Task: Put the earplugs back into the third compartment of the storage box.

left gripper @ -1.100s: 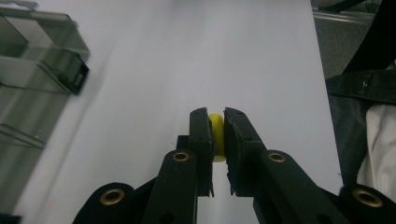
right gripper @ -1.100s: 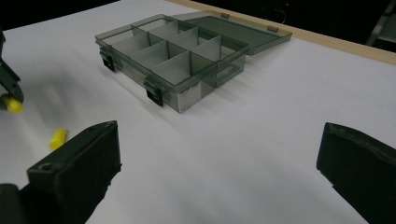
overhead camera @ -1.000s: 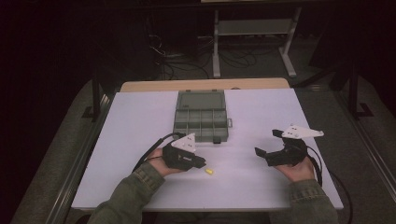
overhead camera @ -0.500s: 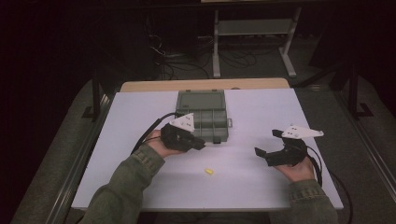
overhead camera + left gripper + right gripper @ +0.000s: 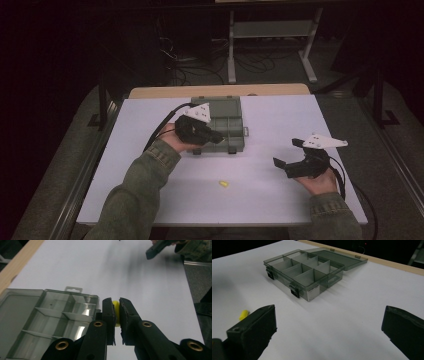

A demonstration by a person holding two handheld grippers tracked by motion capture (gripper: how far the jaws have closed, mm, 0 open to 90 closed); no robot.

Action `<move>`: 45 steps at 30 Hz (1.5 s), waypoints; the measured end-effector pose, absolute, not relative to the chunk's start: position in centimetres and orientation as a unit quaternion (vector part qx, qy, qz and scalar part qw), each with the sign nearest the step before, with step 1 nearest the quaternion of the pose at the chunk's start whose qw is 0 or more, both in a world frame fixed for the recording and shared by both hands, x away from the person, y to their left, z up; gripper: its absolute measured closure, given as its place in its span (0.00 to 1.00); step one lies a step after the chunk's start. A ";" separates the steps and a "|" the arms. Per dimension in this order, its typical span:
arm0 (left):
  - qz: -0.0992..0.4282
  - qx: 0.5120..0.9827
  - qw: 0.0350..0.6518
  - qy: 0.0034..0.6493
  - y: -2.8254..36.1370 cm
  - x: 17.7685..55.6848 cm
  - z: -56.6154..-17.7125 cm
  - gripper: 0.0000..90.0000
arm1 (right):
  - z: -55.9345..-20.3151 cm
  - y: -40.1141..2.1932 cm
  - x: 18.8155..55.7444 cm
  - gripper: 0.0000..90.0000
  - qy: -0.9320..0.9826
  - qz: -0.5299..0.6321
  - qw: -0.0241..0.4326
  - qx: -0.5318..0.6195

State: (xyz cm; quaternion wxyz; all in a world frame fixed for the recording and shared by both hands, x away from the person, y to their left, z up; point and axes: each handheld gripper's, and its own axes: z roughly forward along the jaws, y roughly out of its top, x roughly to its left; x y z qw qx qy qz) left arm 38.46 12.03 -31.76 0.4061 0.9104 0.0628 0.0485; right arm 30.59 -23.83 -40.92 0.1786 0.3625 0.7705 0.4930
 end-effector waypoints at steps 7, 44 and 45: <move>0.051 0.898 0.428 0.091 12.5 40.4 -31.7 0.93 | -40.9 -23.8 30.6 0.00 0.770 0.494 0.177 0.363; 0.075 0.875 0.425 0.218 11.6 47.9 -40.4 0.81 | -41.5 -23.6 31.0 0.00 0.776 0.488 0.169 0.360; 0.074 0.876 0.422 0.222 11.5 47.9 -40.4 0.77 | -41.4 -23.6 30.9 0.00 0.776 0.490 0.170 0.359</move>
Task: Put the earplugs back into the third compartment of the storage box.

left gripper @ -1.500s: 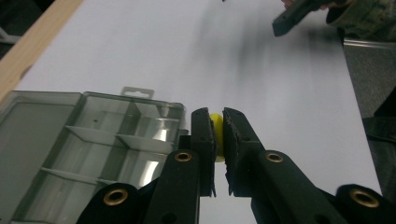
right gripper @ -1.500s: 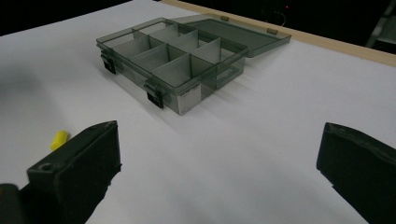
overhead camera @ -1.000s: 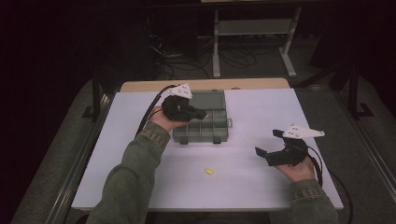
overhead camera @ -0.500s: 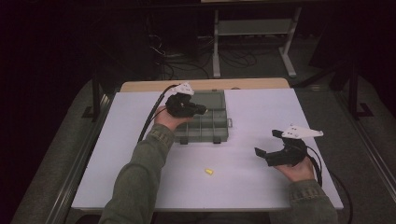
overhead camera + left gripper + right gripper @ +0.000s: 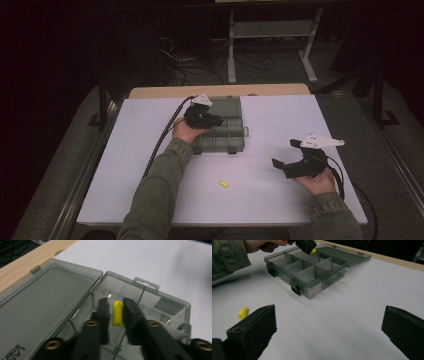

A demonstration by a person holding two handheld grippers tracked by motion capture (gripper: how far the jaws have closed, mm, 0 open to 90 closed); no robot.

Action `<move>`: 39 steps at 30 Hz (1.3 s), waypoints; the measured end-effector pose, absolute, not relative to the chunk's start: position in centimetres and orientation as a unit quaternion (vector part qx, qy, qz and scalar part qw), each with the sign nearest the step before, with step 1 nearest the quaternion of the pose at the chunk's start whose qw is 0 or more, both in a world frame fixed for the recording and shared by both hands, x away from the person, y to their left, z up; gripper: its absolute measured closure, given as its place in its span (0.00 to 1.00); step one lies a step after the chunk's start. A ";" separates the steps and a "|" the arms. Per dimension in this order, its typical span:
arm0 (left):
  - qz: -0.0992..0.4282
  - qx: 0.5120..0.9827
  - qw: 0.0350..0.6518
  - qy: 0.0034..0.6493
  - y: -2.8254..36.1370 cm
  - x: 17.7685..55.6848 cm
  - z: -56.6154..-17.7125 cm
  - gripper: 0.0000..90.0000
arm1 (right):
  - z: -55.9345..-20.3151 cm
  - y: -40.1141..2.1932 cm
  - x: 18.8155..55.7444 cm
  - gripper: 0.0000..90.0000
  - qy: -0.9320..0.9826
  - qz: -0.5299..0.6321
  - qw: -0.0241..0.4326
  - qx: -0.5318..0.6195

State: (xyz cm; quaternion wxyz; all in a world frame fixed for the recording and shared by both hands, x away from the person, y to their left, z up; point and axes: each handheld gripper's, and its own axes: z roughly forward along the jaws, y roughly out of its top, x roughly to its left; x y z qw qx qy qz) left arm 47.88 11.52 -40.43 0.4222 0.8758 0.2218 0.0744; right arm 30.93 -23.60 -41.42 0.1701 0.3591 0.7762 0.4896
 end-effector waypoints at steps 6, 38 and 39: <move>0.066 0.873 0.427 0.229 11.7 47.6 -39.8 0.52 | -41.4 -23.7 30.9 0.00 0.776 0.491 0.172 0.357; 0.043 0.883 0.455 0.109 11.5 39.4 -36.8 0.00 | -41.2 -23.7 30.6 0.00 0.773 0.495 0.173 0.356; 0.040 0.882 0.458 0.107 11.5 39.2 -37.0 0.00 | -41.2 -23.7 30.6 0.00 0.773 0.495 0.173 0.356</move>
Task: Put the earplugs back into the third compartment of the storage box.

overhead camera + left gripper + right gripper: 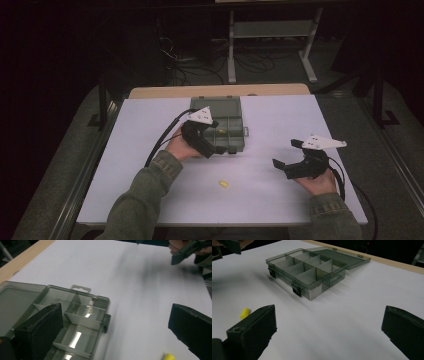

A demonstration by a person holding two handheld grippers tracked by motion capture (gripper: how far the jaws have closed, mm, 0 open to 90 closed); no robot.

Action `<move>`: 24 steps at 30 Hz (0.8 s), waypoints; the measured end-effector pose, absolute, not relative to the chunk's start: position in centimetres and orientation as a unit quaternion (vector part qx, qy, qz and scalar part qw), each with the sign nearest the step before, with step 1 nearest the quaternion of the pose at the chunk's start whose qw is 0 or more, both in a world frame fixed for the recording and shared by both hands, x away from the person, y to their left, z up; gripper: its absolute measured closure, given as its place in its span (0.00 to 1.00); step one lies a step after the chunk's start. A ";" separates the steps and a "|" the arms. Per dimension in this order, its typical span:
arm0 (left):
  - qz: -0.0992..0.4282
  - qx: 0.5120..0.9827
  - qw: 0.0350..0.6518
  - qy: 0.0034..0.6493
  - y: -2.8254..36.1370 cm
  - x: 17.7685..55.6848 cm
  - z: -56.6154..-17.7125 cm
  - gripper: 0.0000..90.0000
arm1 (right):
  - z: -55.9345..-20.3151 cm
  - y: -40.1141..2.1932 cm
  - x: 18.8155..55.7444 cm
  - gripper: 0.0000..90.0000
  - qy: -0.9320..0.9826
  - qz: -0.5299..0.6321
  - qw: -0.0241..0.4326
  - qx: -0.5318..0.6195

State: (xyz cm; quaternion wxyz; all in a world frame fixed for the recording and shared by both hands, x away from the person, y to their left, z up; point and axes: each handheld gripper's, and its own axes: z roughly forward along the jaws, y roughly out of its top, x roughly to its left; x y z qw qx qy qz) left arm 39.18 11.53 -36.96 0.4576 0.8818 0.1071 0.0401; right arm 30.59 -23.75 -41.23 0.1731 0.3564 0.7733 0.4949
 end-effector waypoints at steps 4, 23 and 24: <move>0.033 0.885 0.455 0.094 11.3 38.2 -37.7 0.00 | -41.2 -23.7 30.6 0.00 0.774 0.495 0.173 0.356; 0.003 0.906 0.421 0.050 10.7 34.7 -40.8 0.00 | -41.4 -23.6 30.6 0.00 0.779 0.490 0.167 0.355; 0.000 0.907 0.419 0.049 10.6 34.6 -41.1 0.00 | -41.4 -23.6 30.6 0.00 0.779 0.490 0.167 0.354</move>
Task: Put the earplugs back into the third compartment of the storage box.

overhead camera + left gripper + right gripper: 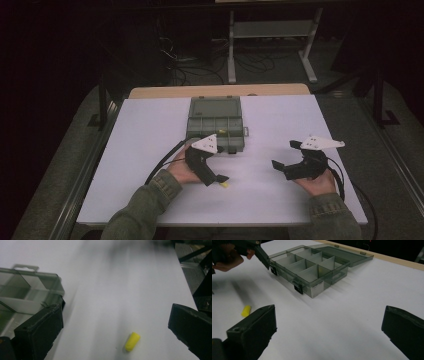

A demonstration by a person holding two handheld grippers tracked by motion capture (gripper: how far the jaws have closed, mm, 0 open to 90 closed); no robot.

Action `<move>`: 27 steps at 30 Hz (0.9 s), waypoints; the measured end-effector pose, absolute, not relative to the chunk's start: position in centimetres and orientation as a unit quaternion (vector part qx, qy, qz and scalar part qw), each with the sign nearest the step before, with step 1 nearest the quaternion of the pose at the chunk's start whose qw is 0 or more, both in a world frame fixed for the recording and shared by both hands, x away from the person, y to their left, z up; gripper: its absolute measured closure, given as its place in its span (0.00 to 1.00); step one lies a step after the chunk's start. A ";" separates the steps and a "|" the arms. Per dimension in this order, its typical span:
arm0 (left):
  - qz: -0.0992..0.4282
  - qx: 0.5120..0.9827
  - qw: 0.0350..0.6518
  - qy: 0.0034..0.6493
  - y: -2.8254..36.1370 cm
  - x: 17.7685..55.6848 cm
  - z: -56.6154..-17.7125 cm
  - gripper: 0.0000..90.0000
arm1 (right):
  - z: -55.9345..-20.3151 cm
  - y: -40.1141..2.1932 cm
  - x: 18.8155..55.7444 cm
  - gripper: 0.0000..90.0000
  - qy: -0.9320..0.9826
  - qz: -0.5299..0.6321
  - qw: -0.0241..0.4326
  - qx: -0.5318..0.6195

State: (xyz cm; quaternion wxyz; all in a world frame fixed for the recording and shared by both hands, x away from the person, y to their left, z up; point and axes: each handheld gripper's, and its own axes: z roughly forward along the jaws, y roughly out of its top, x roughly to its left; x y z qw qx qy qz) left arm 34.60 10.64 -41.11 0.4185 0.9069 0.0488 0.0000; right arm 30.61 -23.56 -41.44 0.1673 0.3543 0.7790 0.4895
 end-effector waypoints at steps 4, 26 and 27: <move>-0.015 0.912 0.407 0.052 10.6 34.2 -42.2 0.00 | -41.5 -23.6 30.6 0.00 0.779 0.490 0.168 0.355; -0.033 0.927 0.374 0.015 10.9 33.0 -43.6 0.35 | -41.5 -23.6 30.6 0.00 0.780 0.487 0.166 0.356; -0.032 0.926 0.375 0.013 10.9 33.0 -43.6 0.38 | -41.5 -23.6 30.6 0.00 0.780 0.487 0.166 0.356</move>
